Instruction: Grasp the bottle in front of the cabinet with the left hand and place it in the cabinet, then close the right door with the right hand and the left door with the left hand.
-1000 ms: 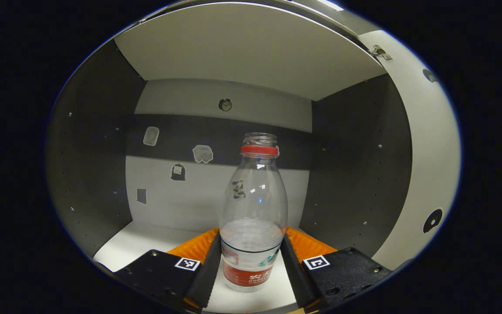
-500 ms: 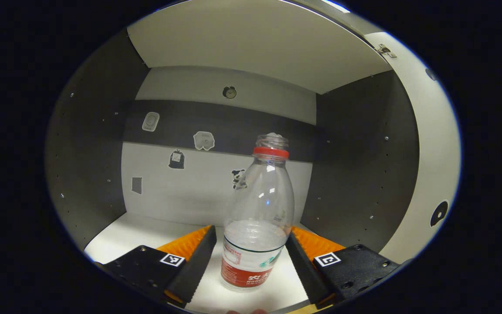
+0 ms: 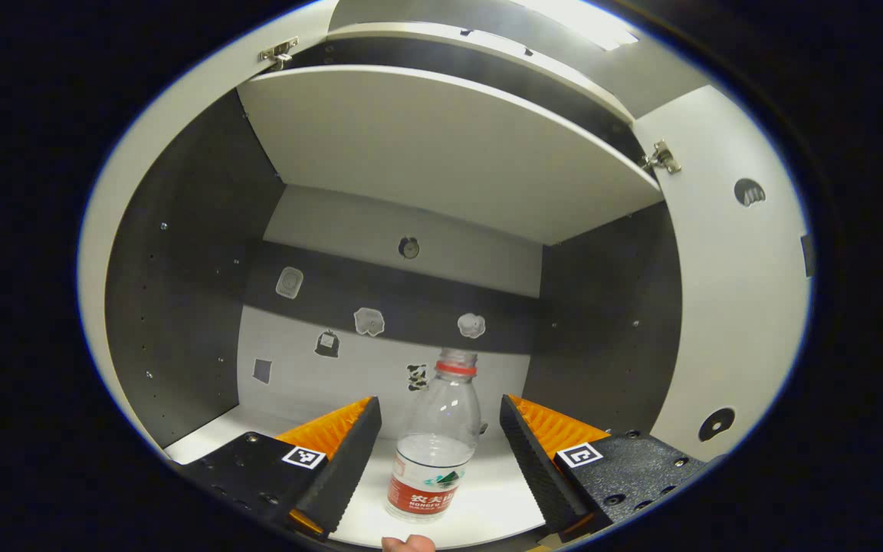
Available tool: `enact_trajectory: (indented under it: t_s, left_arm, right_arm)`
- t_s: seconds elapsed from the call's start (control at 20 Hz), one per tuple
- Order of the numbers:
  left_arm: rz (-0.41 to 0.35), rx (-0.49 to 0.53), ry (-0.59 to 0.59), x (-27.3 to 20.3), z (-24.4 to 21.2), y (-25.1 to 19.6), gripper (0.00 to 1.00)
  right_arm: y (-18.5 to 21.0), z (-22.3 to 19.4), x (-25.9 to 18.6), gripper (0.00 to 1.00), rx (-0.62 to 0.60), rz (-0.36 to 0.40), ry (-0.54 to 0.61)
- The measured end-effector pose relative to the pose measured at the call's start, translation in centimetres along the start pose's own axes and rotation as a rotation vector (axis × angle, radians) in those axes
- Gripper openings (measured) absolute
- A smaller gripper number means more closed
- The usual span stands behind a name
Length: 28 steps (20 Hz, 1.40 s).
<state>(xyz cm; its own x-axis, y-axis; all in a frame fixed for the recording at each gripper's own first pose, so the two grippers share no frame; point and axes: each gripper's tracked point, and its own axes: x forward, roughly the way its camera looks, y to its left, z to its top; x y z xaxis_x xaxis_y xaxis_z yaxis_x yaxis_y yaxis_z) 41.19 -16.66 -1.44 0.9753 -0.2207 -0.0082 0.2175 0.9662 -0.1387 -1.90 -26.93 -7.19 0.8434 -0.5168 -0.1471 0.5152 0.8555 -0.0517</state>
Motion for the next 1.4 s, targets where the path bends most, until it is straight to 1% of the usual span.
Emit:
enact_trajectory:
  t_s: [0.1,0.25,0.4,0.65,0.8,0.95,1.05,1.1,1.2,1.25,1.4]
  left_arm:
    - [-0.001,0.000,-0.044,-2.4,2.7,-0.9,0.94]
    - [0.036,0.030,-0.061,-6.8,5.4,-1.7,0.94]
    - [0.082,0.038,-0.071,-11.7,7.0,-2.0,0.94]
    - [0.200,0.082,-0.074,-20.3,6.8,-2.5,0.94]
    - [0.267,0.115,-0.075,-25.9,5.0,-3.3,0.94]
    - [0.306,0.172,-0.063,-30.3,2.6,-4.2,0.94]
    - [0.342,0.190,-0.042,-32.6,0.9,-4.6,0.94]
    - [0.348,0.171,-0.034,-33.4,-0.2,-5.1,0.94]
    - [0.344,0.133,-0.018,-34.5,-2.1,-5.8,0.95]
    - [0.337,0.135,-0.019,-34.7,-2.4,-6.0,0.94]
    - [0.334,0.215,-0.036,-34.7,-1.8,-5.3,0.94]
  right_arm:
    - [0.2,0.3,0.2,0.96,-0.005,0.036,-0.007]
    - [0.7,0.9,1.0,0.96,-0.007,0.101,-0.021]
    - [1.1,2.0,1.2,0.96,-0.008,0.182,-0.041]
    - [2.4,3.8,0.3,0.96,-0.019,0.352,-0.083]
    - [3.2,3.6,0.0,0.95,-0.021,0.444,-0.080]
    - [4.0,3.0,-0.3,0.96,-0.004,0.522,-0.055]
    - [4.3,2.4,-0.4,0.96,0.001,0.550,-0.043]
    - [4.3,1.8,-0.3,0.96,-0.006,0.553,-0.034]
    - [4.4,0.8,0.0,0.96,-0.017,0.540,-0.007]
    - [4.6,0.7,0.2,0.96,-0.007,0.534,-0.004]
    - [4.9,1.8,1.1,0.96,0.026,0.529,0.000]
